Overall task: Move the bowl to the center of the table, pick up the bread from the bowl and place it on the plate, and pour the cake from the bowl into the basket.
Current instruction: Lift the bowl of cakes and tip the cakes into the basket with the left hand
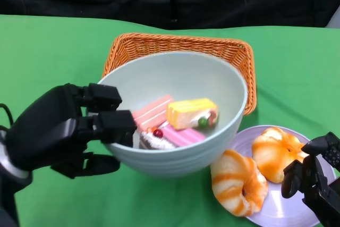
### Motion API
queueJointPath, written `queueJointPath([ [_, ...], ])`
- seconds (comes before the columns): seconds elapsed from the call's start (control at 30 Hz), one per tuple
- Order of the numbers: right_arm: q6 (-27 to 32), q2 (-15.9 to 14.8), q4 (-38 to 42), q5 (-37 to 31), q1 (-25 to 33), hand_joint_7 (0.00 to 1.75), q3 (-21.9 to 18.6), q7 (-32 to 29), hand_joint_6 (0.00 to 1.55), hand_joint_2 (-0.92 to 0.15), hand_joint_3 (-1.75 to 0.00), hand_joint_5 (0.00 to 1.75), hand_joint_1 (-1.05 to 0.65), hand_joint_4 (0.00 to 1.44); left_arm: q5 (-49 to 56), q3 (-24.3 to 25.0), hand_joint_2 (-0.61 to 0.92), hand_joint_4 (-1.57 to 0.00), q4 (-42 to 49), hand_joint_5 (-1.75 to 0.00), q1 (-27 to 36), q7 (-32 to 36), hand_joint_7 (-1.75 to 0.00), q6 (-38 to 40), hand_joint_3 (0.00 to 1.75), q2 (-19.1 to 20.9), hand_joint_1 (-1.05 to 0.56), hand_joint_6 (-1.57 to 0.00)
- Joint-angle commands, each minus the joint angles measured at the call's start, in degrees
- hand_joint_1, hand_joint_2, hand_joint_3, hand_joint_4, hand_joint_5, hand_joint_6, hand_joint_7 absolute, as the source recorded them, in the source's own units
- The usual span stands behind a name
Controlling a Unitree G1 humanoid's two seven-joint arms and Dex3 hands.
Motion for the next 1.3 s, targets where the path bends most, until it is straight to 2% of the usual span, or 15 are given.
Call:
queueJointPath([
  [0.03,0.4,-0.44,-1.39,0.5,0.17,1.62,-0.22,-0.54,0.78,-0.58,-1.21,1.75,-0.08,0.91,-1.64,1.86,0.34,-0.98,-0.27,-1.75,-0.69,-0.01,-1.75,0.56,1.47,-2.68,-0.19,-0.78],
  [0.1,0.3,-0.37,-1.37,0.34,0.22,1.62,-0.09,-0.46,0.78,-0.57,-1.23,1.75,-0.08,0.91,-0.77,2.54,0.34,-0.98,0.34,-1.75,-1.25,0.26,-1.75,0.52,1.45,-4.18,-0.2,-0.79],
  [0.17,0.24,-0.3,-1.3,-0.03,0.33,1.63,0.15,-0.49,0.78,-0.56,-1.22,1.75,-0.08,0.91,0.11,3.14,0.23,-0.98,1.34,-1.75,-2.41,0.64,-1.75,0.81,1.57,-5.72,-0.16,-0.81],
  [0.27,0.57,-0.33,-1.6,-0.21,0.44,1.63,0.35,-0.84,0.78,-0.55,-1.23,1.75,-0.08,0.91,0.33,4.18,0.17,-0.98,2.49,-1.75,-3.83,1.07,-1.75,1.83,1.65,-7.98,-0.14,-0.83],
  [0.47,1.03,-0.33,-1.99,0.02,0.43,1.61,0.35,-1.25,0.79,-0.56,-1.22,1.75,-0.09,0.92,0.2,5.14,0.29,-0.97,3.35,-1.75,-6.52,1.38,-1.75,6.02,1.52,-11.62,-0.22,-0.86],
  [0.6,1.02,-0.44,-2.06,-0.05,0.52,1.6,0.45,-1.28,0.8,-0.55,-1.23,1.75,-0.09,0.92,2.43,5.52,0.23,-1.0,3.92,-1.75,-9.83,3.35,-1.75,10.96,1.69,-15.52,-0.18,-0.91],
  [0.8,0.99,-0.46,-1.92,0.43,0.64,1.6,0.58,-0.73,0.79,-0.56,-1.21,1.75,-0.09,0.92,3.69,4.18,0.19,-0.98,5.31,-1.75,-11.45,4.72,-1.71,14.82,1.75,-19.1,-0.16,-0.9],
  [0.93,1.27,-0.37,-2.36,0.46,0.82,1.6,0.74,-1.15,0.8,-0.57,-1.19,1.75,-0.09,0.91,4.16,2.85,0.17,-0.98,8.1,-1.75,-12.19,5.79,-1.69,15.78,1.75,-21.32,-0.07,-0.9],
  [1.3,0.89,-0.53,-2.73,0.23,1.12,1.6,0.91,-0.79,0.79,-0.57,-1.2,1.75,-0.1,0.91,7.11,-0.15,0.2,-0.99,19.05,-1.75,-15.11,13.32,-1.71,14.66,1.75,-24.54,-0.06,-0.89],
])
